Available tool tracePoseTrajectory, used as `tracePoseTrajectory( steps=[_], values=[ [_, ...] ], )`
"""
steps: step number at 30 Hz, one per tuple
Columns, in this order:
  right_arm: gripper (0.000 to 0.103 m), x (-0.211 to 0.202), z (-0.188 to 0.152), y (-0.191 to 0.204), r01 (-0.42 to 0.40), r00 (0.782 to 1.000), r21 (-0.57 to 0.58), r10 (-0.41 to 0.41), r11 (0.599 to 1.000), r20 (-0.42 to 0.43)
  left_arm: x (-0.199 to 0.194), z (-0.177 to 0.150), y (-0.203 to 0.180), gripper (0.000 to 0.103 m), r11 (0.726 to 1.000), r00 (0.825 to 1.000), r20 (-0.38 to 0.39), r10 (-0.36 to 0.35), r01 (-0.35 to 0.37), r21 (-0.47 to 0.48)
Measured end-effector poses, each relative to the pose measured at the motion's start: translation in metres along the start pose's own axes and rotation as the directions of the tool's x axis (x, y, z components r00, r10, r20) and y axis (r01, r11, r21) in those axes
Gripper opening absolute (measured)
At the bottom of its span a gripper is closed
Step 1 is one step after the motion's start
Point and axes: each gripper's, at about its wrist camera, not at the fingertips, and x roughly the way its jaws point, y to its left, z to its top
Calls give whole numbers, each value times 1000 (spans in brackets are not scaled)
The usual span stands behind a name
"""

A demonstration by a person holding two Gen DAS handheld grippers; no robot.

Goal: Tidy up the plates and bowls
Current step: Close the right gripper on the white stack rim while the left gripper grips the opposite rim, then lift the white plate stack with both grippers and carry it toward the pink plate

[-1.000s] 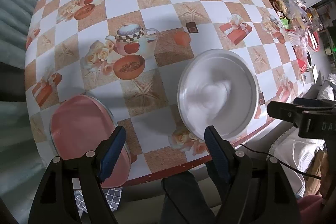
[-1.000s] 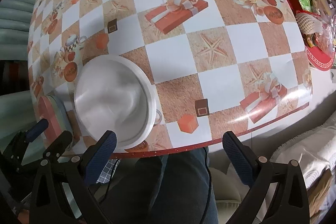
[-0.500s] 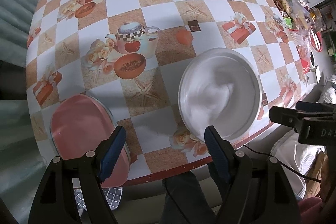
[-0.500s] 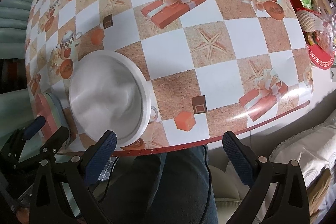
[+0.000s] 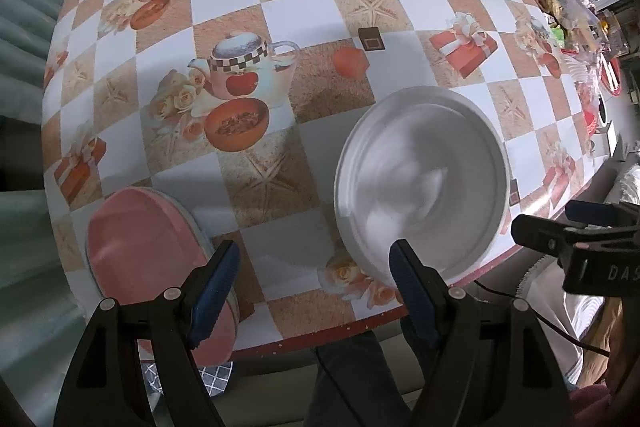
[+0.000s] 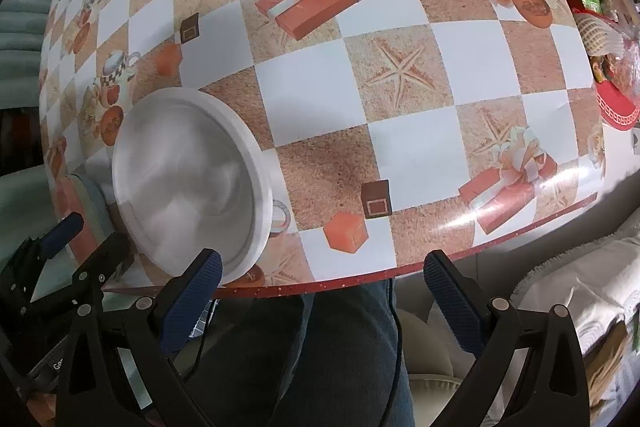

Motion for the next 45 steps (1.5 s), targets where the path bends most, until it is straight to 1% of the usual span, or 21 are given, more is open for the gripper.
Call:
tracePoseTrajectory(
  steps=[16,19,23,27,29,31,33,34,35,36,37,38,45],
  values=[
    [101,21,22,10,22,1000,-23,-22,1000,-21,31,23,-13,80,998,998,-23,66,-66,-9],
    [101,29,27,10,20,999,-18,-20,1000,-37,41,27,-15,80,997,997,-30,77,-77,-14],
    [101,38,31,8,20,998,-1,-20,1000,-55,50,32,-19,80,996,996,-32,84,-85,-16],
    [101,42,36,10,36,998,-12,-37,999,-46,62,34,-17,80,996,996,-29,87,-87,-28],
    [101,46,40,11,41,998,-16,-42,999,-43,68,36,-11,80,996,996,-32,83,-84,-35],
    [101,52,49,6,50,998,-20,-51,999,-47,71,37,-9,80,997,997,-31,63,-65,-42],
    [101,57,49,6,37,998,-10,-38,999,-48,73,38,-7,83,997,998,-23,60,-61,-46],
    [101,59,50,5,28,998,-3,-28,1000,-51,74,38,-5,86,997,998,-19,58,-59,-49],
    [102,60,50,4,23,999,-4,-24,1000,-49,75,38,-4,91,997,998,-16,59,-59,-51],
    [102,61,51,4,19,999,-7,-20,1000,-48,77,37,-1,94,996,998,-14,65,-66,-55],
    [102,63,50,1,15,999,-9,-15,1000,-49,79,35,7,100,996,997,-12,73,-74,-58],
    [102,63,51,1,13,999,-11,-13,1000,-50,81,35,10,103,995,997,-14,78,-78,-63],
    [103,67,52,-9,-1,999,-9,1,1000,-53,92,40,19,103,997,999,-19,50,-51,-60]
  ],
)
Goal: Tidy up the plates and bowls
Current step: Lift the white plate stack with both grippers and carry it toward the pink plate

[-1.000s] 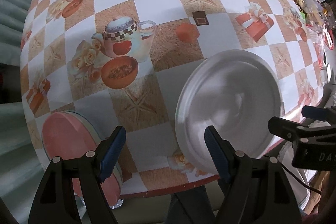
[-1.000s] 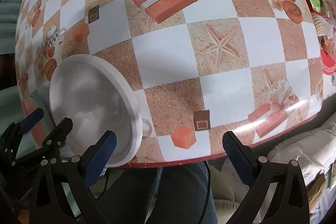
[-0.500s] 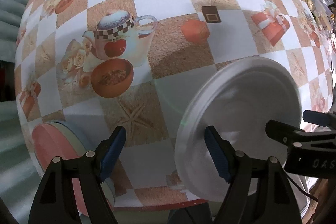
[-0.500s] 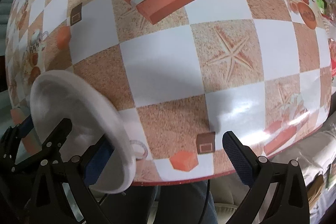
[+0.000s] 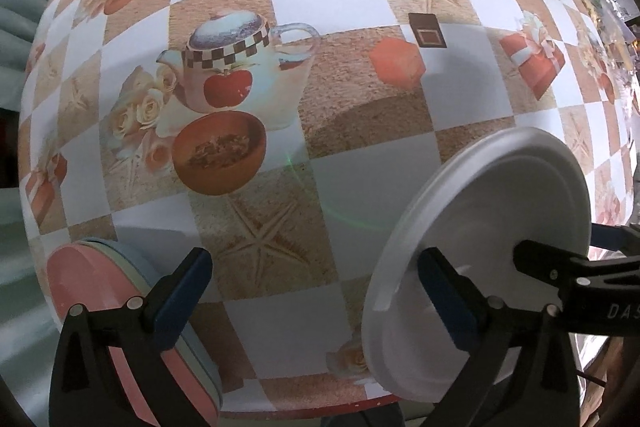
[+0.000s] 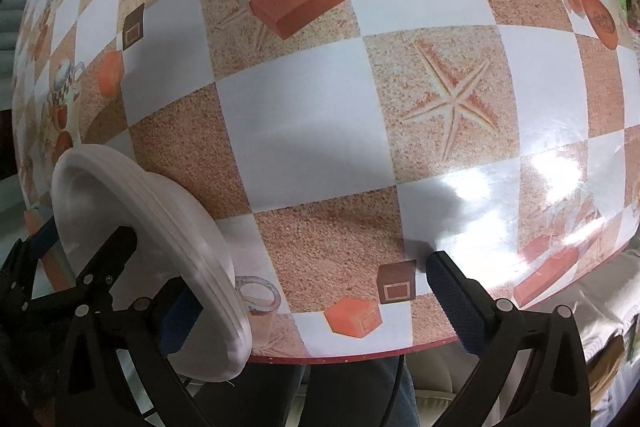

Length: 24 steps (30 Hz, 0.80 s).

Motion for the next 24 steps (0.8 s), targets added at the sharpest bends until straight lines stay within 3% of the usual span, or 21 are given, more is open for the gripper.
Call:
tracePoseTrajectory(
  steps=[9,14,21,23,24],
  values=[
    [103,5,12,0,0,1000,-12,0,1000,-28,11,5,9,103,999,996,-71,-48,46,-27],
    [101,3,14,10,21,1000,-34,-21,999,-20,6,5,0,92,999,998,-54,-32,33,21],
    [66,-3,6,20,-22,1000,-78,22,997,-3,3,1,-11,70,995,996,-51,-71,74,66],
    [44,-3,5,22,-61,998,-75,61,995,-5,3,2,-14,58,993,996,-50,-78,82,81],
    [40,-4,5,23,-83,997,-74,83,994,-7,2,2,-17,54,991,995,-49,-90,95,94]
  ],
)
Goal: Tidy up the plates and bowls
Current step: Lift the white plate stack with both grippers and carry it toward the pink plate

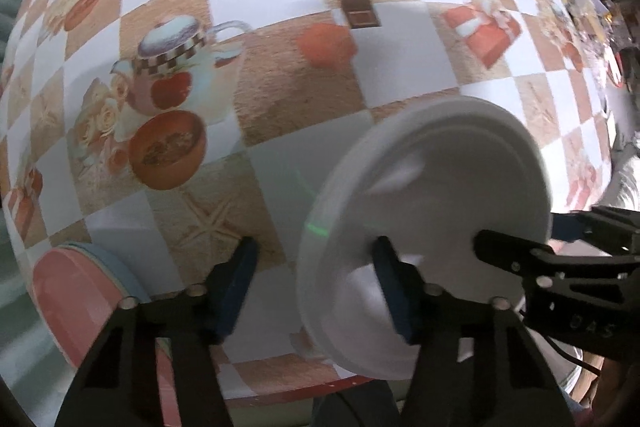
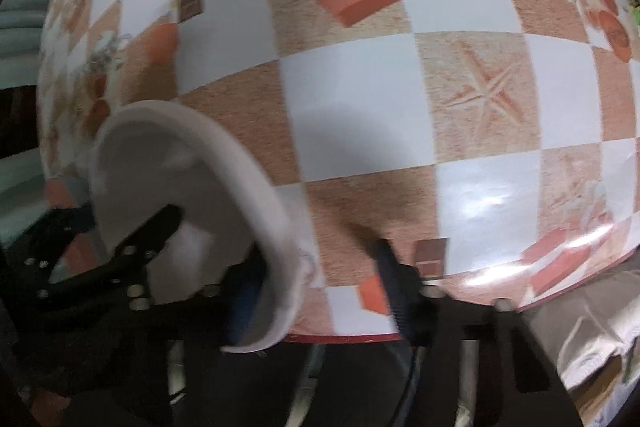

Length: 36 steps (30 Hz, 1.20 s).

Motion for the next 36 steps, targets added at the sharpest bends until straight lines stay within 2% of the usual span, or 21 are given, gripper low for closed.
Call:
tracePoseTrajectory(
  steps=[1,2,4,14,24,36],
  values=[
    [35,0,1,2,-12,1000,-2,12,1000,0,0,0,-3,42,1000,1000,2,-12,12,13],
    [28,0,1,5,-10,1000,-9,10,1000,1,0,1,-7,36,999,1000,1,-26,26,22],
    [20,2,0,10,-15,1000,-23,15,1000,1,2,-1,-14,34,999,1000,4,-28,28,31],
    [20,6,-6,6,3,1000,19,-3,1000,-22,6,-12,-36,33,999,1000,3,-25,25,27],
    [20,-16,10,28,20,1000,-7,-20,1000,12,-21,-30,-17,33,1000,997,67,-30,29,8],
    [20,-26,5,71,43,998,-107,-38,993,50,-60,-56,21,33,996,990,143,-8,20,-81]
  ],
)
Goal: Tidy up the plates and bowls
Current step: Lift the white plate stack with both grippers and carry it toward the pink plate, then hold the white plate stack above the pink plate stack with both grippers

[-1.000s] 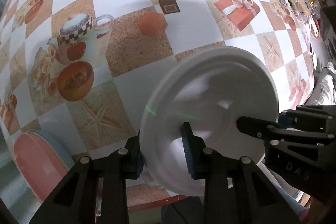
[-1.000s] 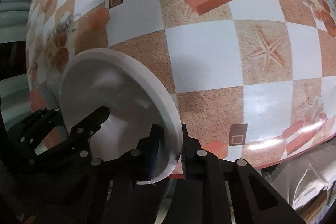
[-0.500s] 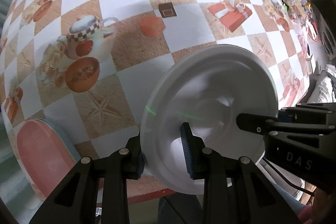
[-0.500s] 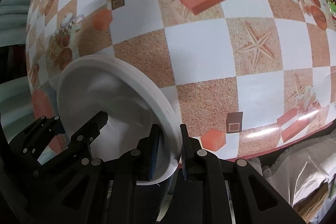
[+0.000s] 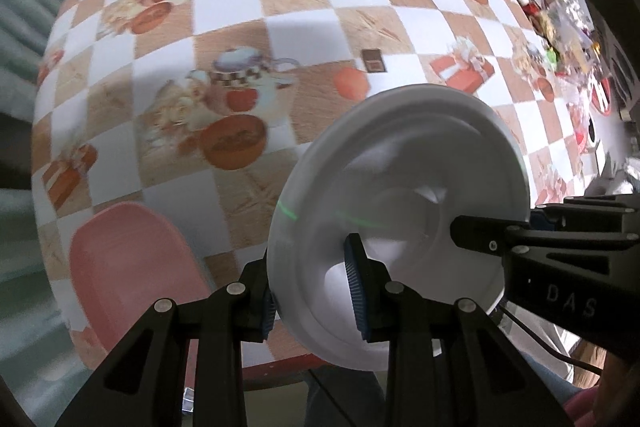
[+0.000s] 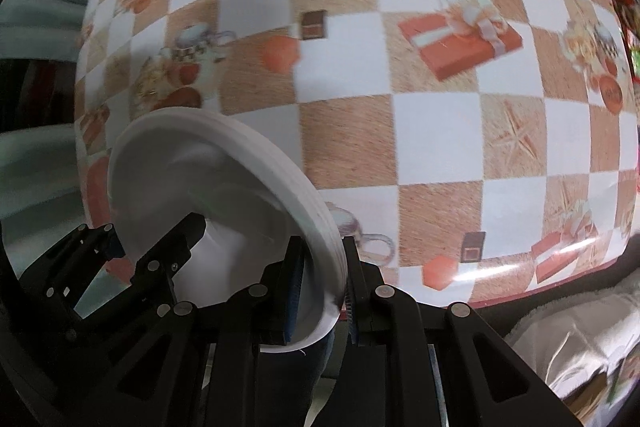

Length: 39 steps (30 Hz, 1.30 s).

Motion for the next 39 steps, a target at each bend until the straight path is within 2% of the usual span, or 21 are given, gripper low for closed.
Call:
tracePoseTrajectory(
  steps=[14,20,28,39],
  values=[
    [20,7,7,92,22,999,-138,-18,990,30,-30,-20,48,33,991,997,68,34,-25,-135],
    [20,9,7,117,27,999,-196,-22,980,30,-39,-33,69,33,981,995,85,52,-35,-191],
    [20,15,7,164,30,999,-293,-24,956,24,-50,-53,100,33,956,992,100,84,-52,-288],
    [20,27,-3,203,27,1000,-387,-31,922,-4,-55,-80,134,34,920,990,87,114,-72,-385]
  ],
)
